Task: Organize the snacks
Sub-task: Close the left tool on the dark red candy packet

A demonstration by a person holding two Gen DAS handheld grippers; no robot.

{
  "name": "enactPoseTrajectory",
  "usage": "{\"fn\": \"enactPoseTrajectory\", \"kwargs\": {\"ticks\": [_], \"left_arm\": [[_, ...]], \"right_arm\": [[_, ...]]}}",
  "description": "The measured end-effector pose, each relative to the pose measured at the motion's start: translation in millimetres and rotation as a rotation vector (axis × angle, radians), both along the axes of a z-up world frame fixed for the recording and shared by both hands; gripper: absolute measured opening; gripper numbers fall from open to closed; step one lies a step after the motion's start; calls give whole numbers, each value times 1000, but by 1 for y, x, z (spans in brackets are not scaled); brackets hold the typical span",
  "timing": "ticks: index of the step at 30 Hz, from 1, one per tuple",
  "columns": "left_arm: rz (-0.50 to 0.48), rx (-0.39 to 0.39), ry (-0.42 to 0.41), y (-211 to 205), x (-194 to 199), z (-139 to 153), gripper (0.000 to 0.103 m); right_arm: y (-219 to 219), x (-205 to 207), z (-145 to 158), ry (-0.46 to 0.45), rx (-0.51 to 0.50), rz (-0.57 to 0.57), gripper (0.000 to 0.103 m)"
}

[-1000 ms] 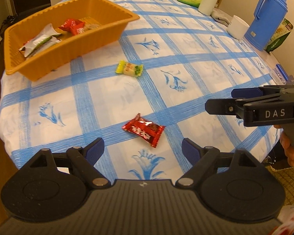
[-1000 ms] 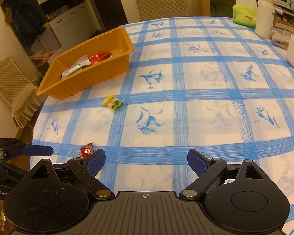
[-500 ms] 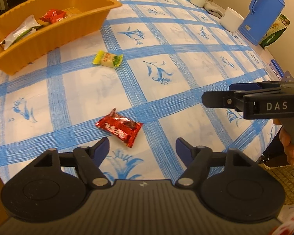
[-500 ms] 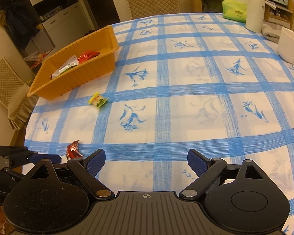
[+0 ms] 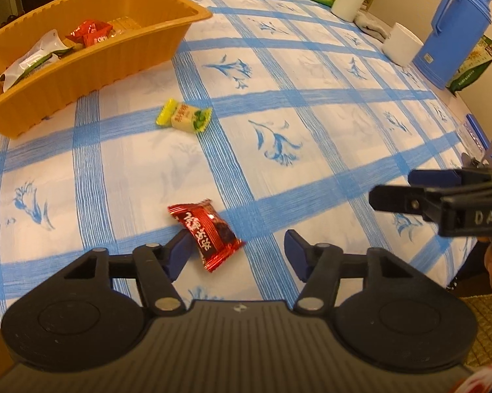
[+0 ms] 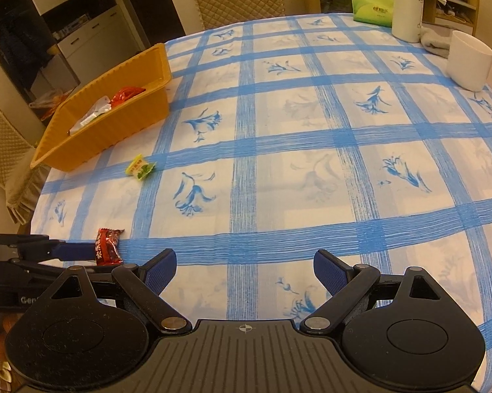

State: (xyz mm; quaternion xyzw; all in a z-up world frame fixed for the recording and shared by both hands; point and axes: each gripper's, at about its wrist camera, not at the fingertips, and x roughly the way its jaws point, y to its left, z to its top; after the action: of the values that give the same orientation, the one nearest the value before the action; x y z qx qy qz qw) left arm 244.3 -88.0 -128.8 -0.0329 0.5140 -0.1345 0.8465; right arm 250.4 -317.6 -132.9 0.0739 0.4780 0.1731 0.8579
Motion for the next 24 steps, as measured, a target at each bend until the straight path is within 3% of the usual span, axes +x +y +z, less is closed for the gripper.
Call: {"fn": "enactPoseTrajectory", "kwargs": {"ticks": [18,24], "left_arm": [[-2,97,-41,7,17,-1,24],[-2,92,-36,12,16,0,22]], "right_arm": [[4,7,-2,9,-3,1,90],[14,14,-2,5,0,19,90]]}}
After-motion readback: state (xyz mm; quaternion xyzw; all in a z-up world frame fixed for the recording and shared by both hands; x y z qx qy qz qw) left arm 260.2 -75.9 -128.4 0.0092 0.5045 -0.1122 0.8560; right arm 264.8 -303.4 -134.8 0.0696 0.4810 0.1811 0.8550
